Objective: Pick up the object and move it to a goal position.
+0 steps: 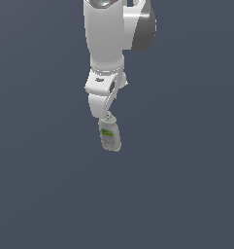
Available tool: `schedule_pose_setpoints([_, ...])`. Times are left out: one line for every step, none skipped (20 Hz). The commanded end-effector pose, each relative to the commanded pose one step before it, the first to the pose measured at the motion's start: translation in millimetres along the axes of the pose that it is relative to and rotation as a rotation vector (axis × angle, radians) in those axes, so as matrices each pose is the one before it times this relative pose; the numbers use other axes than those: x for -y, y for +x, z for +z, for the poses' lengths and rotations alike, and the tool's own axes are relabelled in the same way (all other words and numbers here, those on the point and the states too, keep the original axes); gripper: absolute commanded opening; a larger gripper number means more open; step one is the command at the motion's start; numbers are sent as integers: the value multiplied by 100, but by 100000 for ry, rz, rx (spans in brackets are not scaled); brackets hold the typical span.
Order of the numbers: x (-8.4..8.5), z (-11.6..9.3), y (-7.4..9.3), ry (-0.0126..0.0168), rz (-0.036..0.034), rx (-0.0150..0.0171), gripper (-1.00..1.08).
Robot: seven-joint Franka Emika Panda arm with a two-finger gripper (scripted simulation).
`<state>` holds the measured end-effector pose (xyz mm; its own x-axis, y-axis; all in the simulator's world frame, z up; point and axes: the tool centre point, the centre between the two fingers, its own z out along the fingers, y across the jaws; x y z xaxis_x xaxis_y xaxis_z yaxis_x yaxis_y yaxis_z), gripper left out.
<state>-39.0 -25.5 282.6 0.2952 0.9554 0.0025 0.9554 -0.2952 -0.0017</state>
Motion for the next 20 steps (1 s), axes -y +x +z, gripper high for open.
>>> schedule_pose_setpoints([-137, 89, -125, -77, -3501, 104, 100])
schedule_pose_setpoints([-40, 29, -42, -19, -1044, 33, 100])
schedule_pose_setpoints([-35, 26, -38, -16, -919, 29, 100])
schedule_pose_setpoints([-30, 22, -32, -14, -799, 25, 100])
schedule_pose_setpoints([-25, 19, -27, -11, -676, 22, 100])
schedule_pose_setpoints([-20, 15, -23, -9, -552, 18, 100])
schedule_pose_setpoints([-15, 12, -17, -7, -431, 14, 100])
schedule_pose_setpoints([-11, 9, -14, -5, -305, 10, 100])
schedule_pose_setpoints([-6, 5, -5, -3, -189, 6, 100])
schedule_pose_setpoints([-3, 2, -10, -1, -49, 2, 100])
schedule_pose_setpoints([15, -6, 15, 15, 396, -10, 100])
schedule_pose_setpoints([0, 32, -2, 0, 0, 0, 100])
schedule_pose_setpoints([2, 94, -5, 0, 0, 0, 100])
schedule_pose_setpoints([3, 157, -9, 0, 0, 0, 100])
schedule_pose_setpoints([10, 218, 16, -2, -49, 1, 100])
schedule_pose_setpoints([6, 281, -16, 0, 0, 0, 100])
schedule_pose_setpoints([14, 343, 9, -2, -49, 1, 100])
schedule_pose_setpoints([11, 406, -23, 0, 0, 0, 100])
schedule_pose_setpoints([21, 467, 13, -2, -69, 1, 100])
schedule_pose_setpoints([21, 530, -2, -2, -49, 1, 100])
